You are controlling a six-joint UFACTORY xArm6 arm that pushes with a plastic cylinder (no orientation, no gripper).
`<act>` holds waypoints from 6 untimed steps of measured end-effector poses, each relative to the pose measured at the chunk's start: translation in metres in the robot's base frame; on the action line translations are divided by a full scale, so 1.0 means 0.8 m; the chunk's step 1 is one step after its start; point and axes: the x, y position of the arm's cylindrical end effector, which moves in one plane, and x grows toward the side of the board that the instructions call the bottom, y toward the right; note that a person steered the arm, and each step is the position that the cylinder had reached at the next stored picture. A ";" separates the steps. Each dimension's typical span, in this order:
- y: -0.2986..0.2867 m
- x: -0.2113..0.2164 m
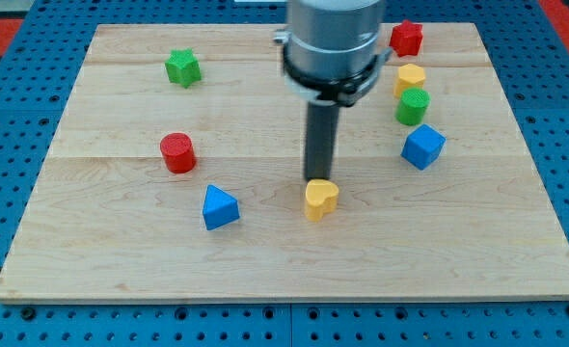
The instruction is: Place the yellow heart below the blue cube
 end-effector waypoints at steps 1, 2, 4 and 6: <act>-0.010 0.040; -0.013 0.047; -0.007 0.102; 0.020 0.065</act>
